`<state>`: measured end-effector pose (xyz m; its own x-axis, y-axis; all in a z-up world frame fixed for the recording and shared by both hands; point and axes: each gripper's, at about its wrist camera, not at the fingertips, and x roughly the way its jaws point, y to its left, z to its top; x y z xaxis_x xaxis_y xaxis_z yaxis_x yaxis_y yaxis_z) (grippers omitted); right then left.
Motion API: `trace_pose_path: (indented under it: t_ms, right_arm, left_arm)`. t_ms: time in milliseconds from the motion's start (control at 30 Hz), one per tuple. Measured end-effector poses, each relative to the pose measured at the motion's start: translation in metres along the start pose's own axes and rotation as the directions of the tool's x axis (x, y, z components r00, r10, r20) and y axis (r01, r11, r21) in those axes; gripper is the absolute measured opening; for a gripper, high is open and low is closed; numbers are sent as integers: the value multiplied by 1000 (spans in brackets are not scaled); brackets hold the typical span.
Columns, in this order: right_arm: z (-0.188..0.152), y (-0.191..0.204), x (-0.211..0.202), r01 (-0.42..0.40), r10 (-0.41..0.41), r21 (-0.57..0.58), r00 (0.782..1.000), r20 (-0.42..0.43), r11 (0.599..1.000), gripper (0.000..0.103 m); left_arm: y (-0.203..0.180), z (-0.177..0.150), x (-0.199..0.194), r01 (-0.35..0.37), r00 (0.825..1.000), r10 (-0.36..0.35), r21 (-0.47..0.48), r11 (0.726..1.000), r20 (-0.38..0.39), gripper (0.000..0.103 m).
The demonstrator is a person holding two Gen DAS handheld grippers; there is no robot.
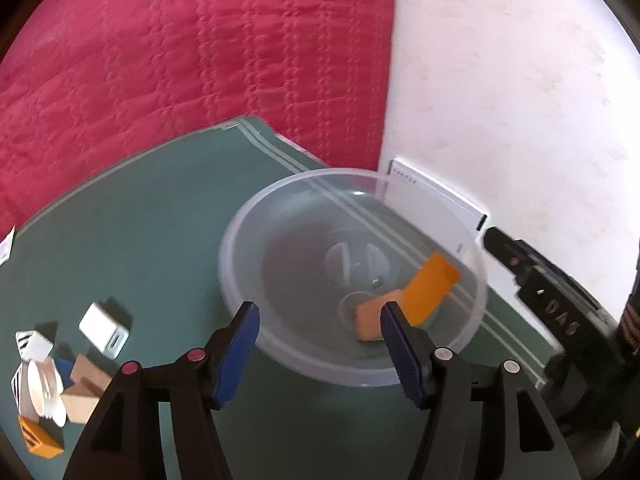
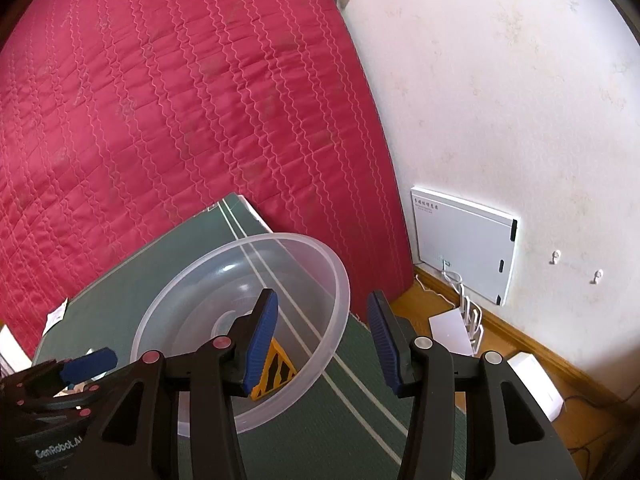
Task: Organize rigid objects
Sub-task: 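Lower the tan block into the clear bowl and open the left gripper, then withdraw both grippers from the bowl back over the remaining blocks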
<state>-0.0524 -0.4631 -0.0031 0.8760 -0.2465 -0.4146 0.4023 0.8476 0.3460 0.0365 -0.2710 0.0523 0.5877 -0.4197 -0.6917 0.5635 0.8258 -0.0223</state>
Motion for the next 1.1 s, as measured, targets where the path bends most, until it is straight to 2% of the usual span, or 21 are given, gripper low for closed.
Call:
trace_pose_path:
  t_ms: [267,467,700,1100]
  right_arm:
    - [-1,0,0,1,-1,-2,1000,-3,1000,48]
    - [-2,3,-2,0,0,-11,1000,1,1000,49]
    - [-3,5,-1,-2,2,-22,1000,-11,1000,53]
    - [-3,17,-6,5,-5,-76,1000,0,997,56]
  left_arm:
    - [18,-13,-7,-41,999,41,-62,997,-15,70]
    - [19,-17,-13,-68,998,68,-68,995,-4,77]
    - [32,-23,-25,-123,992,125,-83,989,19,80]
    - [74,-44,-40,-214,976,217,-195,957,-6,82]
